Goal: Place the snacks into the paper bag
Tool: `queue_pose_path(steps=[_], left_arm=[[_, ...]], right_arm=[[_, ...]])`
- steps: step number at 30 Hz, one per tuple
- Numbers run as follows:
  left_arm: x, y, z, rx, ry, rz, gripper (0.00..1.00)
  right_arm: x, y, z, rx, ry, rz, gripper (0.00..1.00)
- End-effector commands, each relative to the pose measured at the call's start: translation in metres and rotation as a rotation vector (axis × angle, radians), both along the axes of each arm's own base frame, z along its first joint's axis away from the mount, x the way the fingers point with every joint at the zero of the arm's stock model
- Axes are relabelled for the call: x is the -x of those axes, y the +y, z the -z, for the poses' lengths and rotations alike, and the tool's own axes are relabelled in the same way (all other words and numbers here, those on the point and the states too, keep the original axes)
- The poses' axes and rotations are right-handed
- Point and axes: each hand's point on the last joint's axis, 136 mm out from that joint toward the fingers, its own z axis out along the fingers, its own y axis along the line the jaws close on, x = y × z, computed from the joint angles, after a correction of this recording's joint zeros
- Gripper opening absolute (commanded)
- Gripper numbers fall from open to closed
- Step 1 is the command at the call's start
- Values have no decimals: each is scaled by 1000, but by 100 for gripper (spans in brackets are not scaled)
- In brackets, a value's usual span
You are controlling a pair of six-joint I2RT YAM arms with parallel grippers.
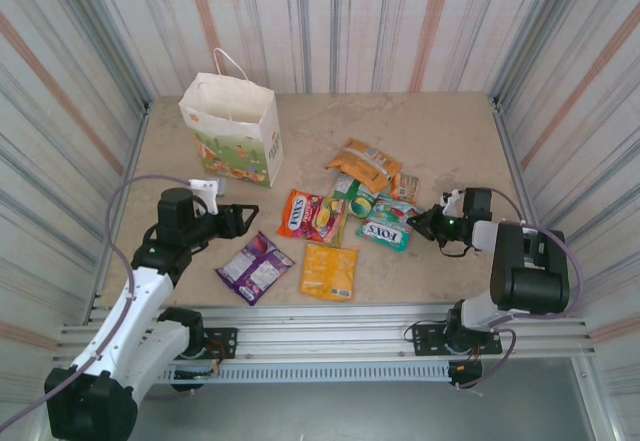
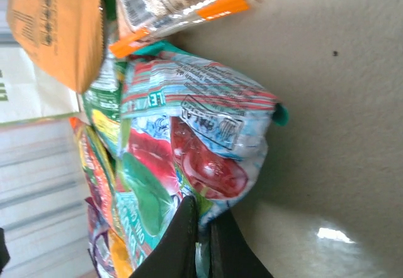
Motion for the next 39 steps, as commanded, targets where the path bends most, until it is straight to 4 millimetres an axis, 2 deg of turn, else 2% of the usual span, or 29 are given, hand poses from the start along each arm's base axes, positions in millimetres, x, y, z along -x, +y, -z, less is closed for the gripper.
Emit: queue_pose_path(steps=[1,5,11,15,18,24,29,39], left_arm=[[0,-5,-17,-19,-43,38,71],[0,-11,-25,-18,-61,77,71],[-1,-32,-38,1,-123,163,70],[1,-60,-44,52,-163,257,70],[2,-83,-44,96,-160,339,71],[12,-137,-52,159,-219,538,73],[13,-165,-64,204,-286,638,76],[5,-183,-91,271,-436,723,84]], right_arm=[[4,1,-14,46,-33,-39,1],[6,5,-41,119,-122,-86,0],[10,19,-98,228,-339,-178,0],[13,36,-141,240,-520,-258,0],[20,55,-186,217,-724,-331,0],[41,88,-254,117,-1032,-472,0],[50,107,-286,41,-1126,-544,0],[73,133,-317,-97,-1198,-735,0]])
